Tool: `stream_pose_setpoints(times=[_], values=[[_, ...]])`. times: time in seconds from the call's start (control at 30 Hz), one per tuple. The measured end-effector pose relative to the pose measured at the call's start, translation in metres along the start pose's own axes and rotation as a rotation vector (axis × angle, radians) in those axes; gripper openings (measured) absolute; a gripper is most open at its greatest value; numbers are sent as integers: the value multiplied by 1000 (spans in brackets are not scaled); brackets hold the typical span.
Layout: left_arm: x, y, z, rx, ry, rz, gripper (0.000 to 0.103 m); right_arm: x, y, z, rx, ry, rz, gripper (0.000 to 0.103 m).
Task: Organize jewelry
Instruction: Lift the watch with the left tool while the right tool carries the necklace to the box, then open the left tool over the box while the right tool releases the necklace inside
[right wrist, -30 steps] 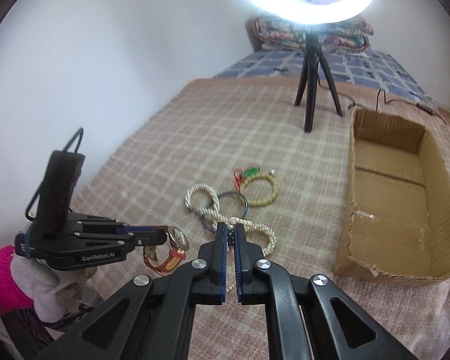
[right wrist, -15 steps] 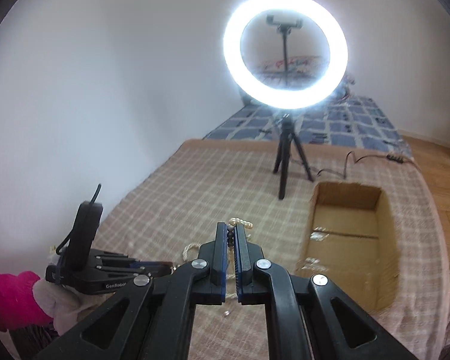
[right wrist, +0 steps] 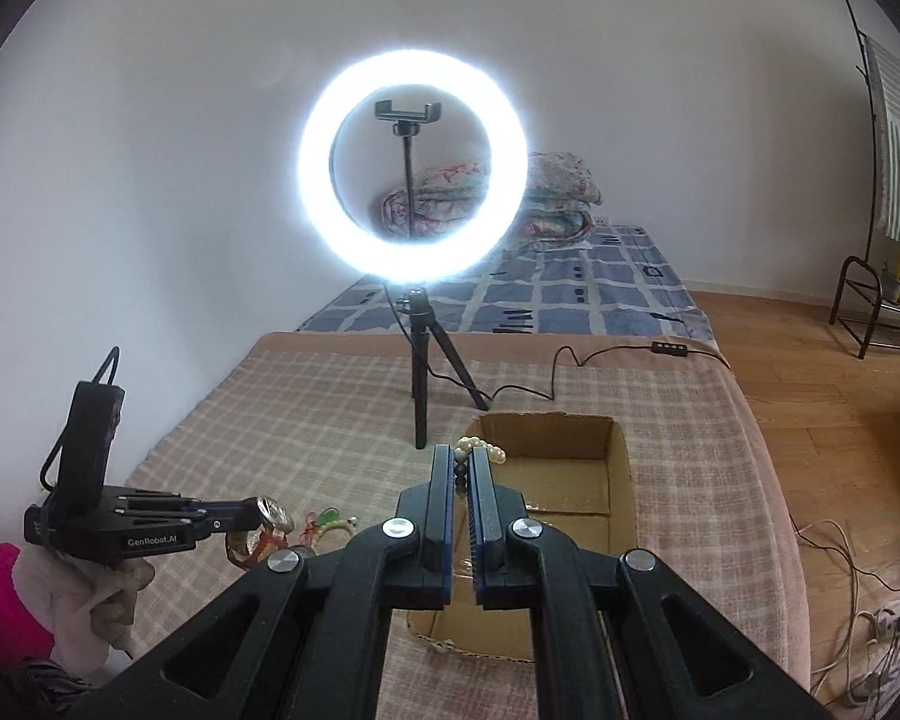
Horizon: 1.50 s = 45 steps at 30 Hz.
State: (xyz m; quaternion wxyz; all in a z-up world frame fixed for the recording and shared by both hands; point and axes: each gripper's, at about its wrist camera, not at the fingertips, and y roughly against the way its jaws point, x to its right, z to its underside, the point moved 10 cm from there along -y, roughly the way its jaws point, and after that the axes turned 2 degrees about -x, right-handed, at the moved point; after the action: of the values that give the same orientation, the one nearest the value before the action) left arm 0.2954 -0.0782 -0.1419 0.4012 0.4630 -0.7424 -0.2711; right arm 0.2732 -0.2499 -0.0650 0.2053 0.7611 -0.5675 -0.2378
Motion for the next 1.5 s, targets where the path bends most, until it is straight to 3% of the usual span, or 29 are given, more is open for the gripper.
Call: stream_pose_setpoints(times=[0.37,0.67,0.97,1.13,1.17,1.2,1.23,1.3,1.37,1.43,1.5], values=[[59,-80,-39,-44,-30,3,5,44,-49,53,-154,-69,40,2],[68,-145,-31,-133,-48,-78,5,62,-68,91,-255,-88,40,2],[65,-172,-25,-172,-48,-153,5,62,-72,104,-302,-84,36,3],[66,-173,-28,-172,-44,-138,5,63,-72,103,-304,-89,34,5],[67,-174,-29,-172,-38,-130,7,63,-72,103,-302,-88,34,8],[67,-174,-29,-180,-31,-122,13,62,-72,103,-298,-88,32,16],[68,-174,-30,-184,-23,-111,23,62,-71,102,-293,-85,36,26],[67,-170,-32,-175,-25,-116,40,61,-70,100,-286,-76,45,31],[67,-165,-35,-160,-28,-113,43,60,-67,98,-277,-65,58,39],[67,-160,-37,-159,-23,-105,43,59,-64,93,-256,-49,72,61],[66,-154,-39,-151,-27,-104,43,56,-62,91,-249,-41,70,64]])
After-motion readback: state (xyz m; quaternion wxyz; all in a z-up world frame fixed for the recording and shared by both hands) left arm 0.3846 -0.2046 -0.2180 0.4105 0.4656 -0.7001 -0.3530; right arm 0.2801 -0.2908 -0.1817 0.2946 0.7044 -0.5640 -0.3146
